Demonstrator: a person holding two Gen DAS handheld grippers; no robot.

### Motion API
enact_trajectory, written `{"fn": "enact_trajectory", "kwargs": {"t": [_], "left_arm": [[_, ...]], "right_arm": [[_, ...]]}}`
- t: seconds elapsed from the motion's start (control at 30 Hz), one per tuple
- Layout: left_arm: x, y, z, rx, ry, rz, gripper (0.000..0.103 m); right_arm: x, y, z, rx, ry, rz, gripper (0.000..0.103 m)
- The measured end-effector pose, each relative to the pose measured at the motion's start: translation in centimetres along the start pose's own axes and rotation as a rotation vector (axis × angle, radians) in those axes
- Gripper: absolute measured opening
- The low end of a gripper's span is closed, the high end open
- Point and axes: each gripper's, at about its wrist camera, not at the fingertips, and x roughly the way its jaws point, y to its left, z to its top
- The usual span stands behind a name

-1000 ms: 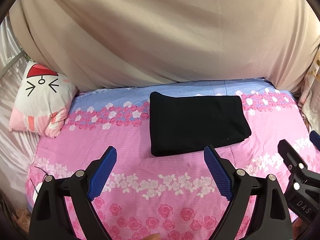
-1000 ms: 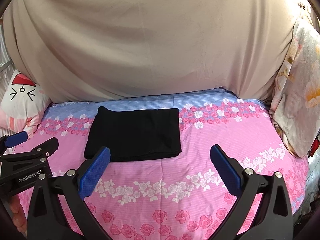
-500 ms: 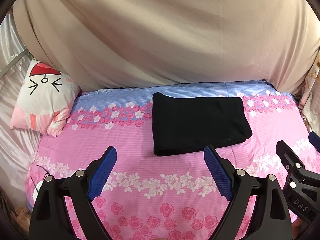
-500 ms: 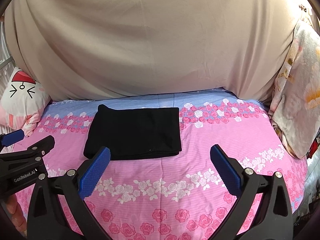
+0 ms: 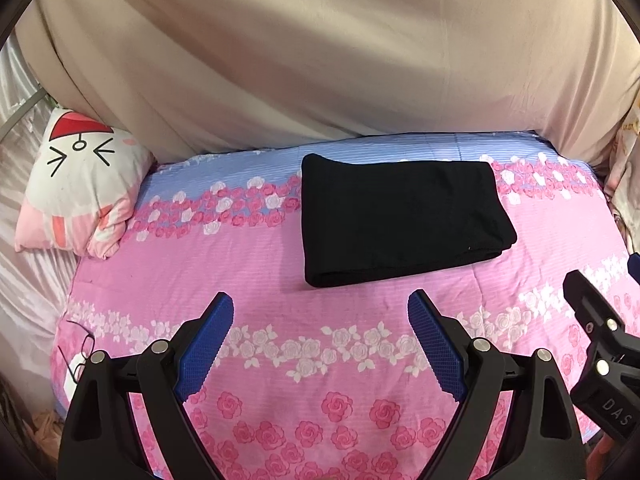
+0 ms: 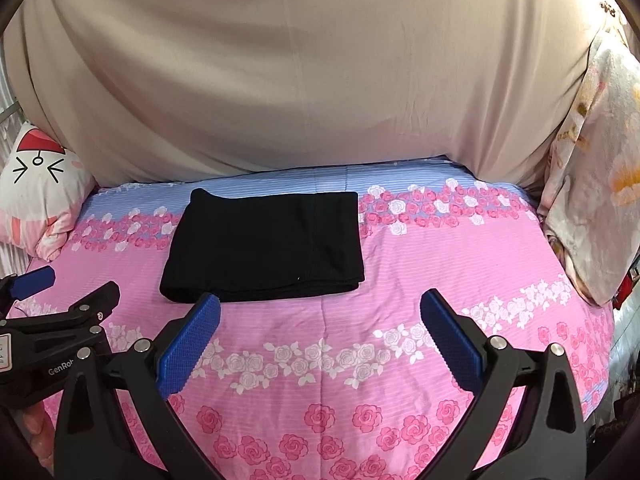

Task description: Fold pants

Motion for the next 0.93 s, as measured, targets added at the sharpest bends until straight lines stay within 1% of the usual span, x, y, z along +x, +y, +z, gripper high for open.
{"fn": "enact_trajectory", "kwargs": {"t": [0.33, 0.47, 0.53, 0.8, 0.87, 0.93], "left_arm": [[0.21, 0.13, -0.06, 0.001, -0.001, -0.009, 0.087], [0.26, 0.25, -0.07, -0.001, -0.011, 0.000, 0.087], [0.33, 0.27, -0.06, -0.007, -0.013, -0.010, 0.087], [0.18, 0.02, -0.21, 0.001, -0.036, 0.022, 0.087], [0.12, -0.08, -0.17, 0.007, -0.035, 0.000, 0.087], [-0.05, -0.05, -0.12, 0.008, -0.040, -0.001, 0.087]], "right_arm": [[0.18, -0.07, 0.10, 0.000, 0.003, -0.002, 0.098], [0.22, -0.04, 0.08, 0.000, 0.006, 0.002, 0.098], [0.24, -0.07, 0.05, 0.002, 0.005, 0.000, 0.098], [0.36, -0.09, 0.00, 0.010, 0.005, -0.003, 0.098], [0.42, -0.16, 0.06, 0.010, 0.005, 0.001, 0.098], [0.36, -0.27, 0.05, 0.011, 0.001, -0.003, 0.098]]}}
